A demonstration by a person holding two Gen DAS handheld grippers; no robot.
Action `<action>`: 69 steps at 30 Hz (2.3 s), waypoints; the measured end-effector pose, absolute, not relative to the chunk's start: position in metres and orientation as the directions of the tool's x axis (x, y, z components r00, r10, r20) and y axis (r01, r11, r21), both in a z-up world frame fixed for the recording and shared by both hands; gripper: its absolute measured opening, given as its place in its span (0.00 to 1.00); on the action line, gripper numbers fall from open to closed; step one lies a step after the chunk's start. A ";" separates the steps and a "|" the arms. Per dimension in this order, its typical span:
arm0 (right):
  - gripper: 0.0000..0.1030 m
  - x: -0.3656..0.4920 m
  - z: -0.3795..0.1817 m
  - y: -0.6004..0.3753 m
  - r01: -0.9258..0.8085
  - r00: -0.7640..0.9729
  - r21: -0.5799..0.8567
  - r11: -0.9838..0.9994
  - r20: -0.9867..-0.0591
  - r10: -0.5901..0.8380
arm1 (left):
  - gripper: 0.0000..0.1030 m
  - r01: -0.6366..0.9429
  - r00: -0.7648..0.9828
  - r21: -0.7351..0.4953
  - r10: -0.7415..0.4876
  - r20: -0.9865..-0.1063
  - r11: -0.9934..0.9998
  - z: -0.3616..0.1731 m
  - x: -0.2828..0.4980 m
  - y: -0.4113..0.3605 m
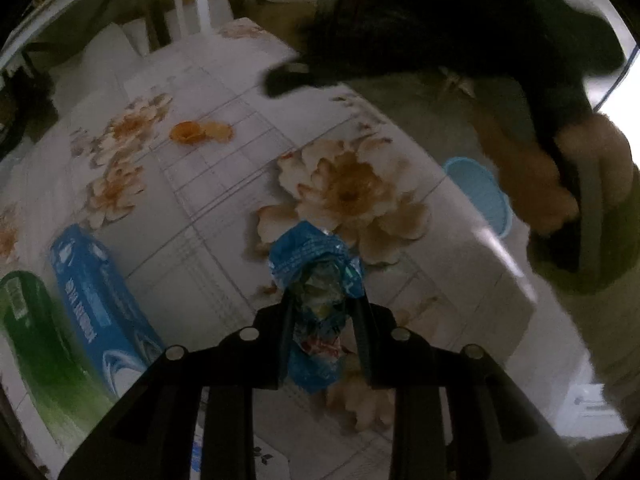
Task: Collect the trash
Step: 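Grasp the blue plastic bag with the left gripper while the right grasps the orange peel, then lift the bag and orange peel and carry both toward the blue wastebasket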
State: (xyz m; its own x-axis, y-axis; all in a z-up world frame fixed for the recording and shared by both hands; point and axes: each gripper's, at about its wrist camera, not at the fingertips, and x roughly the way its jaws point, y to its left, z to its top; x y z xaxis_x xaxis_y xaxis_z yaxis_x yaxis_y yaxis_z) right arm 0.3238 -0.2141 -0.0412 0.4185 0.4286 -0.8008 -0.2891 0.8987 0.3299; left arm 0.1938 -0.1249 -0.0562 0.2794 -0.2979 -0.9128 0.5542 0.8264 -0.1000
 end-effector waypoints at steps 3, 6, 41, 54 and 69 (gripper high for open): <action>0.41 0.346 -0.051 -0.183 -0.354 0.397 0.254 0.900 -0.831 0.391 | 0.26 0.545 0.288 -0.086 -0.283 -0.915 0.834 -0.060 0.192 -0.126; 0.41 0.359 -0.061 -0.163 -0.401 0.379 0.205 0.893 -0.850 0.366 | 0.26 0.529 0.287 -0.093 -0.281 -0.916 0.844 -0.064 0.193 -0.126; 0.42 0.354 -0.054 -0.195 -0.304 0.421 0.270 0.914 -0.822 0.383 | 0.28 0.438 0.257 -0.184 -0.318 -0.913 0.880 -0.071 0.207 -0.092; 0.07 0.381 -0.080 -0.163 -0.357 0.365 0.207 0.911 -0.867 0.340 | 0.30 0.436 0.249 -0.200 -0.331 -0.910 0.878 -0.072 0.211 -0.094; 0.05 0.249 -0.053 -0.273 -0.077 0.433 0.454 0.887 -0.787 0.440 | 0.61 0.437 0.215 -0.287 -0.409 -0.887 0.852 -0.061 0.207 -0.078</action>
